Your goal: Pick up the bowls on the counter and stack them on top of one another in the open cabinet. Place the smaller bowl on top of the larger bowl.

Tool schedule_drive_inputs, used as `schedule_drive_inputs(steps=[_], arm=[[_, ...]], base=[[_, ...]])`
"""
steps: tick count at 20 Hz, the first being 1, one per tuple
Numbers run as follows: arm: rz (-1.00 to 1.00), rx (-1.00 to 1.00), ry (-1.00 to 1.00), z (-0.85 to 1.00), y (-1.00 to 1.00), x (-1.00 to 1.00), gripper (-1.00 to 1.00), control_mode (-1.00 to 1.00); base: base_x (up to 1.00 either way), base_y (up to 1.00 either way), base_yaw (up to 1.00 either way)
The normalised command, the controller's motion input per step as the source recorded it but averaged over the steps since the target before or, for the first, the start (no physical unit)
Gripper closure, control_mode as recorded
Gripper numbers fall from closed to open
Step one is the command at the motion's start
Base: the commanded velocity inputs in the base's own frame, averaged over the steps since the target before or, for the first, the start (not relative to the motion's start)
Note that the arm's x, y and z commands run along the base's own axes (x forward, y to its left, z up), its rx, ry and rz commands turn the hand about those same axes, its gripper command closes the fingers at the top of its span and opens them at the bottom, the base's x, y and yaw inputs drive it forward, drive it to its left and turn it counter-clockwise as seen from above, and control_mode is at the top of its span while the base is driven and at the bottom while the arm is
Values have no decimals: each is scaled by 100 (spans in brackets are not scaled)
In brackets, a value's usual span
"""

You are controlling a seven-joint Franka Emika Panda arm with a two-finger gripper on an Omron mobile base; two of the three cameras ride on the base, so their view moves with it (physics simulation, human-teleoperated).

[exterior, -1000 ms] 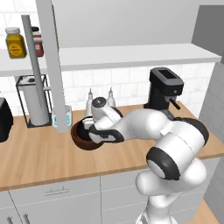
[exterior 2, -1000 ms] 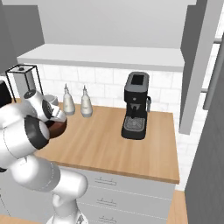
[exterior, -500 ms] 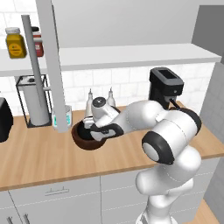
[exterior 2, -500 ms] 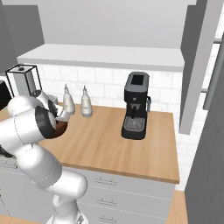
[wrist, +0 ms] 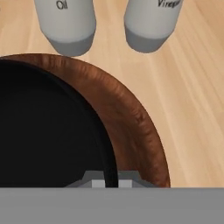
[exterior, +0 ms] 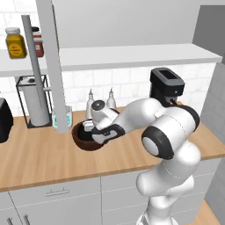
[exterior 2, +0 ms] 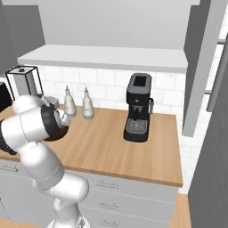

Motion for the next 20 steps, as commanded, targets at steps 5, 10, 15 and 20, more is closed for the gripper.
schedule_drive_inputs(steps=[5,10,15,20], arm=[[0,0,0,-7,0,0,100,-100],[0,0,0,0,0,0,-100,-100],[0,0,0,0,0,0,-100,-100],[0,0,0,6,0,0,-100,-100]], base=[[0,0,0],[0,0,0],[0,0,0],[0,0,0]])
